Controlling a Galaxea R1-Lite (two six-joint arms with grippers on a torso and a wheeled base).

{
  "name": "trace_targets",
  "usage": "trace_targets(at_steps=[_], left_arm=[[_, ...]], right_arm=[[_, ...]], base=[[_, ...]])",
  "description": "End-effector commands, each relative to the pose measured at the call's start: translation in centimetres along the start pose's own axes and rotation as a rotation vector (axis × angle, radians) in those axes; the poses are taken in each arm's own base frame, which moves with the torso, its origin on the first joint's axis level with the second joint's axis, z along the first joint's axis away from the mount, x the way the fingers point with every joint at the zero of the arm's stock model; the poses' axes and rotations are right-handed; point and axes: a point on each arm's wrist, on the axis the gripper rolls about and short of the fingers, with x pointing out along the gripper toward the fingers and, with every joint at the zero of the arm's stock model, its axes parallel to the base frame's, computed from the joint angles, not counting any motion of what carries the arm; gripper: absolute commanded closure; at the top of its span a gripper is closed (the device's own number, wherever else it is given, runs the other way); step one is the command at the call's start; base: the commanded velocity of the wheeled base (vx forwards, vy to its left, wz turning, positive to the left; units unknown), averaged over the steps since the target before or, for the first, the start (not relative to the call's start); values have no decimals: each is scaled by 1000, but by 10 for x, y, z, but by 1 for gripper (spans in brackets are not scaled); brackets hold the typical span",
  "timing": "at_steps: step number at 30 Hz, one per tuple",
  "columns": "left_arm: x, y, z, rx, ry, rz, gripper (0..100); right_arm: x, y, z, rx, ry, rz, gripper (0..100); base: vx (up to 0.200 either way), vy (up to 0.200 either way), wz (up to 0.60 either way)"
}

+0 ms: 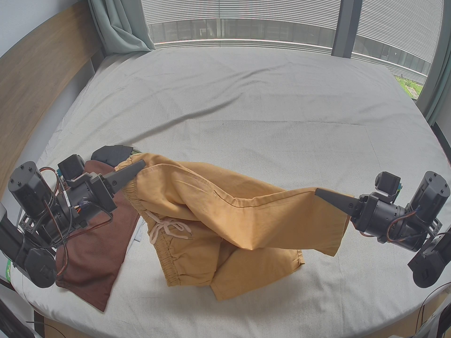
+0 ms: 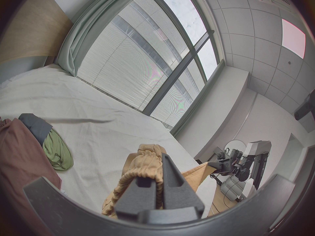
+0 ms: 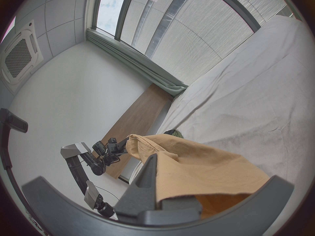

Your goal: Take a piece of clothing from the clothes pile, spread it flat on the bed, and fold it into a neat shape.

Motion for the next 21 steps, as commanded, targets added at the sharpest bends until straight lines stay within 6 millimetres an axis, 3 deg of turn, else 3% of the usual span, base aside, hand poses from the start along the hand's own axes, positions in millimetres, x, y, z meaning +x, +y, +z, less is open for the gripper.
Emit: trace_targets(at_steps=[1, 21], left_arm=[[-3, 1, 5, 10, -17, 8, 100], [-19, 17, 16, 30, -27, 38, 100]], right_arm=[[-1, 2, 3, -8, -12, 5, 100], [-6, -9, 17, -14, -68, -36, 100]], base=[[0, 0, 0], [0, 0, 0]])
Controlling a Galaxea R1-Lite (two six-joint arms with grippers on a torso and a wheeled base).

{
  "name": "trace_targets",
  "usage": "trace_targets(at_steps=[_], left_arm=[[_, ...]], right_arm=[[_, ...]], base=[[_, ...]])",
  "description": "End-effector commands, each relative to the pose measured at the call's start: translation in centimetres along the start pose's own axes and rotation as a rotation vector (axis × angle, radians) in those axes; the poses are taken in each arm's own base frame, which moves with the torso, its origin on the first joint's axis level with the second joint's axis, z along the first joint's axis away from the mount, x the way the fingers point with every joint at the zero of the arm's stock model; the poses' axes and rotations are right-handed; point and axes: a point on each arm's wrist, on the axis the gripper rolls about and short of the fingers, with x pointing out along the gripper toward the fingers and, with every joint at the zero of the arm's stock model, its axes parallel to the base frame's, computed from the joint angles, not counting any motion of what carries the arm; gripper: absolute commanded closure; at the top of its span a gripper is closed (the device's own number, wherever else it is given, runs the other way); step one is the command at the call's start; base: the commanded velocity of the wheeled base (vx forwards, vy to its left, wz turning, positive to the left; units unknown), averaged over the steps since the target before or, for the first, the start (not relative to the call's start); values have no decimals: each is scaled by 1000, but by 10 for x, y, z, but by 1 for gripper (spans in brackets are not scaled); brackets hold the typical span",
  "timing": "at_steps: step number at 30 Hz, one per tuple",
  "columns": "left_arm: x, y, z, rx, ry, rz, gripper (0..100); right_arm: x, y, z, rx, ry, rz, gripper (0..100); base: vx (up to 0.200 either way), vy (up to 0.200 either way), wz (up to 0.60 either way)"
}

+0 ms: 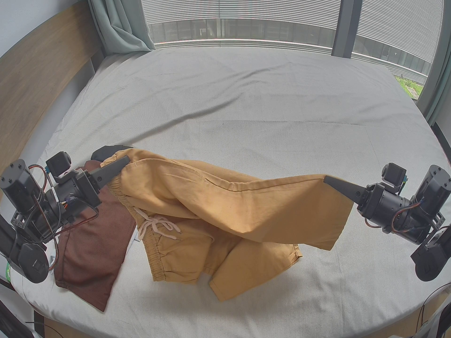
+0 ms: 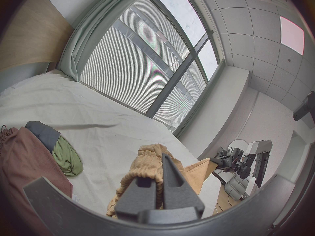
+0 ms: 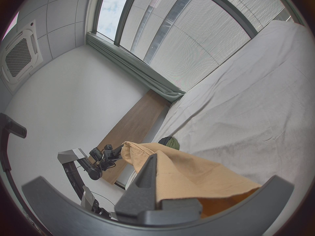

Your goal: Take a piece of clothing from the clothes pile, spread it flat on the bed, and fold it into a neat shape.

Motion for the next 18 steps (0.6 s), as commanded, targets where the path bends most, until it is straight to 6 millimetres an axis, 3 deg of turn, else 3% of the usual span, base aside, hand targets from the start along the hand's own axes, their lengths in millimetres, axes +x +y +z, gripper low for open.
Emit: trace_targets(at_steps=[1, 18], left_arm=[[-2, 4, 2, 3, -7, 16, 100], [-7, 10, 6, 9, -13, 29, 100]], right_arm=[[-2, -3, 4, -5, -14, -12, 100], [-11, -16, 19, -25, -57, -49, 100]], base=[[0, 0, 0], [0, 0, 0]])
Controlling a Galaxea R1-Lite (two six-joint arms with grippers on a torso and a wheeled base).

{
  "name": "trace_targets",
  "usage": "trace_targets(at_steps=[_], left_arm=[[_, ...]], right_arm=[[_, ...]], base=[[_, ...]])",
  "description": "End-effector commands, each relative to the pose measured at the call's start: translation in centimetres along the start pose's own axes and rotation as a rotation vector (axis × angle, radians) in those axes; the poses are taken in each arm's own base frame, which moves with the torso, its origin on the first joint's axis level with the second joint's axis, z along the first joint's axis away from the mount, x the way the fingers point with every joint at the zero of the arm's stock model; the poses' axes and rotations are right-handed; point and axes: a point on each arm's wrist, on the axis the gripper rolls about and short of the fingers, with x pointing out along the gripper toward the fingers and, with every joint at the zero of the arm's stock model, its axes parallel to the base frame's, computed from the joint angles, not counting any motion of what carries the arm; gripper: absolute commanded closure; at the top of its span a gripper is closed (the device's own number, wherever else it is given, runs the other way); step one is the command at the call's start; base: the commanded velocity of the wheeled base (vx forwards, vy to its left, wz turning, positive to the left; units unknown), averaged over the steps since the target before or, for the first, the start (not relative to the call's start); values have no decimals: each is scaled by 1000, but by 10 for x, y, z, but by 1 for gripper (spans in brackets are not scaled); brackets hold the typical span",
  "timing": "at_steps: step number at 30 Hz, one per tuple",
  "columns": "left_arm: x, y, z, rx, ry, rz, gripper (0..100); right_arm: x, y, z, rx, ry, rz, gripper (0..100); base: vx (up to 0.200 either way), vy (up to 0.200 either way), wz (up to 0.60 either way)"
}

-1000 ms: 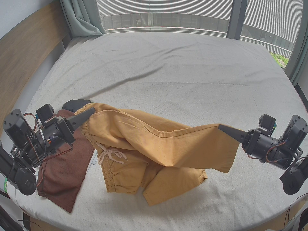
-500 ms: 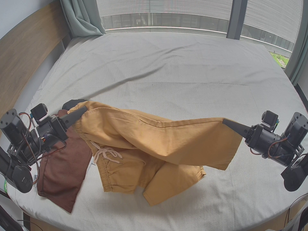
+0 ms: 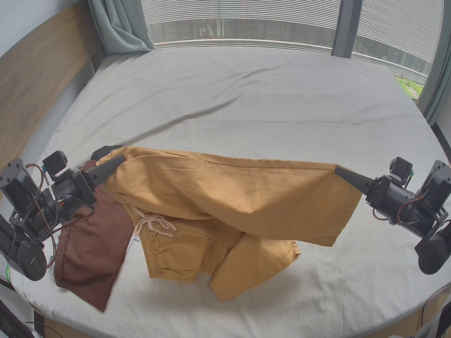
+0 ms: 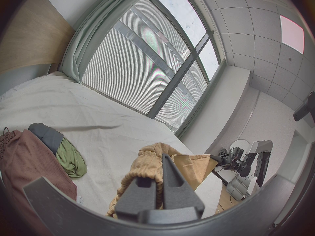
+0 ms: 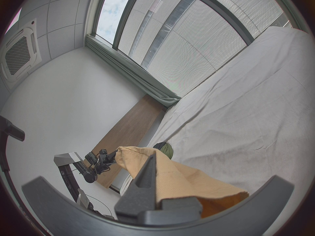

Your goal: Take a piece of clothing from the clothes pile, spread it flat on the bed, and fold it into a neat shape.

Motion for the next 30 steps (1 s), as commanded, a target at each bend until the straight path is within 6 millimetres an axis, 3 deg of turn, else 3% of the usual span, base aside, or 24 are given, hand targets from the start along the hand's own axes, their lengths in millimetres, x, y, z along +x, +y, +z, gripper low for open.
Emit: trace_targets(at_steps=[1, 30], left_arm=[[-2, 3, 2, 1, -4, 10, 100], [-8, 16, 11, 18, -31, 48, 100]], right_arm=[[-2, -3, 4, -6, -14, -12, 100], [-10, -16, 15, -18, -38, -39, 100]], base=[[0, 0, 0], [0, 0, 0]])
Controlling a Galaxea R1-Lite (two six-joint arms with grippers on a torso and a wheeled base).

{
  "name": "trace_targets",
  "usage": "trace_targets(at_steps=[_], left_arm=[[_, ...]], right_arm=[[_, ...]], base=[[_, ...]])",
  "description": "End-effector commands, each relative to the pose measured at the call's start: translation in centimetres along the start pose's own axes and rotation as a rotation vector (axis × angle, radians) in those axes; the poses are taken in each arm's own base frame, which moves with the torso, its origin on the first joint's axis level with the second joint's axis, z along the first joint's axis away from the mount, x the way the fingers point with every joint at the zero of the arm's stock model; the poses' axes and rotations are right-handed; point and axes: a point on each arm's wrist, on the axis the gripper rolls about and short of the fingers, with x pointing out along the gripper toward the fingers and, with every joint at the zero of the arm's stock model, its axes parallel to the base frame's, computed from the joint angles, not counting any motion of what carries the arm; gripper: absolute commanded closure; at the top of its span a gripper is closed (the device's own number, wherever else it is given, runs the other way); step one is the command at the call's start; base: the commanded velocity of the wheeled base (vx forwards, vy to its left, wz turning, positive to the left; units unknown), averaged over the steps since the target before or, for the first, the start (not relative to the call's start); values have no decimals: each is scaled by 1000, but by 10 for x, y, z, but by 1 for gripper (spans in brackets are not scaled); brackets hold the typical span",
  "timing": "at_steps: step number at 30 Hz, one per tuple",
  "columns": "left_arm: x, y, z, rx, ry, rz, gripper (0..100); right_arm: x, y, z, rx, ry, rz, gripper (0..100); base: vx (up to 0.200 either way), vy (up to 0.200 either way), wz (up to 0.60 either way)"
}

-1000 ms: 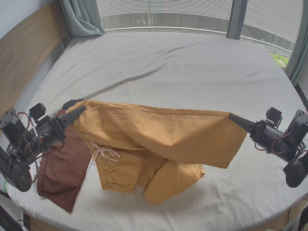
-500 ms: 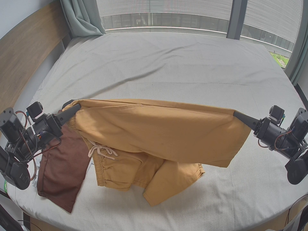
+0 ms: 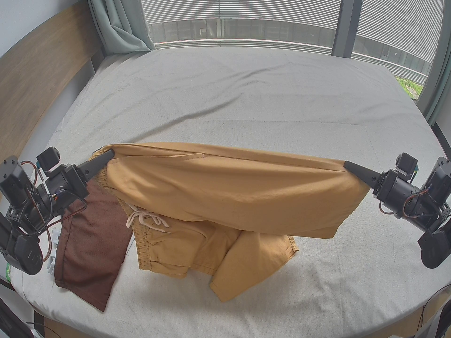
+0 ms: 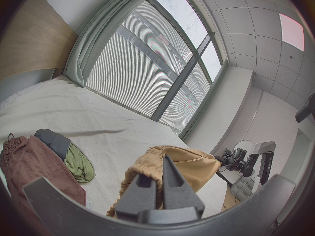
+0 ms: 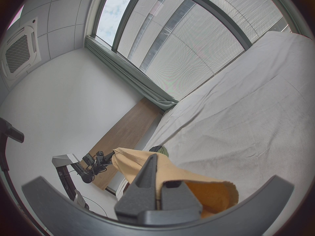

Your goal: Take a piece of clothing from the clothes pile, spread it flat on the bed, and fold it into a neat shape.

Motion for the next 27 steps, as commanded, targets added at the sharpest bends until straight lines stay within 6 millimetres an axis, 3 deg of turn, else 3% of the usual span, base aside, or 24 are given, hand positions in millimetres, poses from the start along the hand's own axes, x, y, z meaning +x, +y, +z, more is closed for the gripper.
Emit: trace_targets(at_steps=[1, 12, 27], left_arm=[[0, 1, 0, 0, 0, 2, 100], [2, 1, -5, -15, 11, 3, 100], [18, 13, -7, -18, -8, 35, 100]], right_arm=[[0, -1, 0, -1, 0, -3, 100], [3, -1, 1, -8, -1, 5, 100], [35, -26, 14, -35, -42, 16, 100]], base=[[0, 0, 0], [0, 0, 0], [0, 0, 0]])
